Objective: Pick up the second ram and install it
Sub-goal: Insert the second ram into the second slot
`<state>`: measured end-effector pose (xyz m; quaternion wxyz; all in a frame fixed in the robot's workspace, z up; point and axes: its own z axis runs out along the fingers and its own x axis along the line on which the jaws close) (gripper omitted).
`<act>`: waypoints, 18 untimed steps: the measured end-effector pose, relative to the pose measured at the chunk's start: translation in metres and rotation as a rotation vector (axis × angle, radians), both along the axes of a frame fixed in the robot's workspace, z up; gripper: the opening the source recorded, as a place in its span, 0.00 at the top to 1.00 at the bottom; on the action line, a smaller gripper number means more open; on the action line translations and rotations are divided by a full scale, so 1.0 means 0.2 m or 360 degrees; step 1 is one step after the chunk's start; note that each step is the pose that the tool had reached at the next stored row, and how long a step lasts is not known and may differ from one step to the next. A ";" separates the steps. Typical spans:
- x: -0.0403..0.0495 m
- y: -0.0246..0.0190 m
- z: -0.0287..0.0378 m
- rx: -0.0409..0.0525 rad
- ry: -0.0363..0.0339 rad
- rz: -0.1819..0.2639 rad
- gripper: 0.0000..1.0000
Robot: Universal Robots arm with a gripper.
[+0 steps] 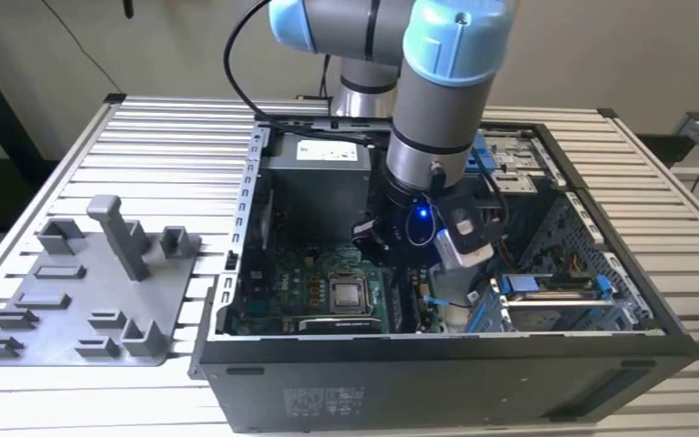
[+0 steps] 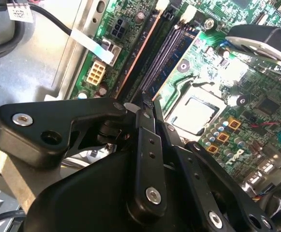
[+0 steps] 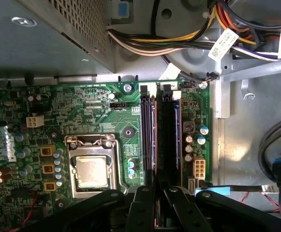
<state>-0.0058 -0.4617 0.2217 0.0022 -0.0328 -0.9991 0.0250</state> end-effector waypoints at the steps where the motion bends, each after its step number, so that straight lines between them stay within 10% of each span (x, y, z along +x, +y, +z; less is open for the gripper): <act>1: 0.000 0.000 0.000 -0.0001 -0.0003 0.0001 0.86; 7: 0.000 0.000 0.000 -0.0001 -0.0032 0.0010 0.86; 18: 0.000 0.004 -0.009 0.0001 -0.0032 0.0012 0.86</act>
